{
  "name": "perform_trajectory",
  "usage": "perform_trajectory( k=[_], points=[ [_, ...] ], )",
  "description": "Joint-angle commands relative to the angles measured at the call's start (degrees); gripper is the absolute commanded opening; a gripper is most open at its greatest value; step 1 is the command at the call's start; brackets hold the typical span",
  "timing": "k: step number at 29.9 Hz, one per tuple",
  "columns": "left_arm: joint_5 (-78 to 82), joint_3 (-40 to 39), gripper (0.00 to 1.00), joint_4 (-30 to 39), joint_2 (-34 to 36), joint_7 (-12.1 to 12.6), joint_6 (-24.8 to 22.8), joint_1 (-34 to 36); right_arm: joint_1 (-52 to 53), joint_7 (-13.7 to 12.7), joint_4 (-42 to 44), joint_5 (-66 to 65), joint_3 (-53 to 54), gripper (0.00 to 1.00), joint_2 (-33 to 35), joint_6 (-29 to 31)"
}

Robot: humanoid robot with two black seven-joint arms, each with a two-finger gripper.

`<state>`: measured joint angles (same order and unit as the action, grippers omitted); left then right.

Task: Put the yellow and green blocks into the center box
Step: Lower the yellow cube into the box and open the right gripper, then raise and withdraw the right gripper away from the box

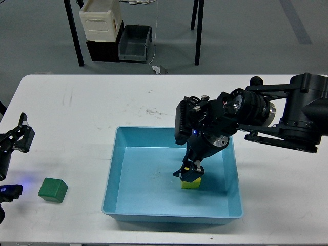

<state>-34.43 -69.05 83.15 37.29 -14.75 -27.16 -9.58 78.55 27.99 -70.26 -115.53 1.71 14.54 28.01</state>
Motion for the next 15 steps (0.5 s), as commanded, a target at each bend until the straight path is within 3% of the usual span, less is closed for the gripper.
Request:
perform_trajectory(
  k=[1, 9, 15],
  points=[
    [6.20, -0.29, 1.00, -0.35, 2.61, -0.45, 0.00, 1.67, -2.78, 0.01, 1.35, 2.24, 9.87, 0.98, -0.13, -0.01],
    [24.63, -5.91, 1.00, -2.38, 6.21, -0.80, -0.18, 4.74, -15.59, -0.74, 0.91, 2.51, 36.05, 0.98, -1.88, -0.01],
    [44.51, -10.39, 0.99, -2.55, 7.27, -0.80, -0.18, 8.26, -27.82, -11.10, 0.65, 2.94, 57.24, 0.98, -6.89, -0.01]
  ],
)
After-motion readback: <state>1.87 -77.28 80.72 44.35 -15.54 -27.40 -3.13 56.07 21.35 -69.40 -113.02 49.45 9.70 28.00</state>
